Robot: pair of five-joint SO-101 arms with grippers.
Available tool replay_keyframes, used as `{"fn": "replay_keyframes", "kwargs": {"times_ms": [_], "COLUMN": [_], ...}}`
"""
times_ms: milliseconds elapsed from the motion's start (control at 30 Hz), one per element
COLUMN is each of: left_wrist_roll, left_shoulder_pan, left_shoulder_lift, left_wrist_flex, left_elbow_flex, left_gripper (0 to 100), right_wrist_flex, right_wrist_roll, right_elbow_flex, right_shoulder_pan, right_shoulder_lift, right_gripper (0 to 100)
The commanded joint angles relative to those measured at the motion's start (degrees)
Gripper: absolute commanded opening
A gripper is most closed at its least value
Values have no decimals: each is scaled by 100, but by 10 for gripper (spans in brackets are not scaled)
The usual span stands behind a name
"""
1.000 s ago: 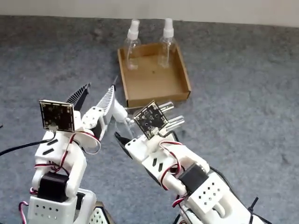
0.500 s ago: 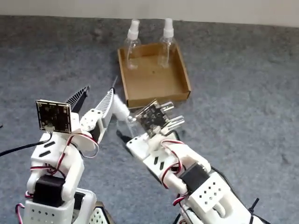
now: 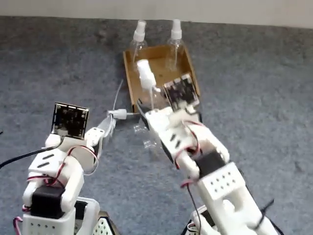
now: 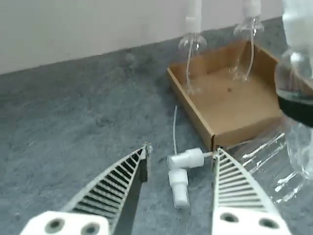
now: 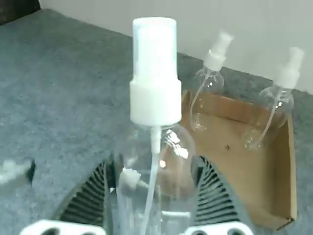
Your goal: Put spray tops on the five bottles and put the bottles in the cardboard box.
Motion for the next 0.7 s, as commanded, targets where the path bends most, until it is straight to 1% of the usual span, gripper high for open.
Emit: {"fn": "replay_keyframes", "kwargs": {"times_ms": [0,67,133,267,400,500,567,667], "left_wrist_roll": [167,624,756,774,774,774,774,747], "left_shoulder_pan": [4,224,488,743,708,708,637,198], "left_shoulder_lift": [4,4,4,-4,-4,-4,4,4], "left_wrist_flex": [18,26,44,18,9,-9,-264,-1011], "left_elbow_flex": [321,505,620,637,646,655,804,1262], "left_gripper": [206,287,343,341,342,341,341,341], "right_wrist_flex": [-163,-163,-163,-163,-136,48,347,1042], "right_wrist_roll": [-176,-536,-800,-949,-949,-949,-949,-949], "right_elbow_flex": [-1130,-1525,-1833,-2176,-2193,-2132,-2141,-2149], "right_shoulder_pan": [75,75,75,-303,-866,-1007,-1033,-998], "right_shoulder_lift": [787,1156,1446,1798,1842,1833,1833,1833], "right_gripper": [4,4,4,4,4,4,4,4]}}
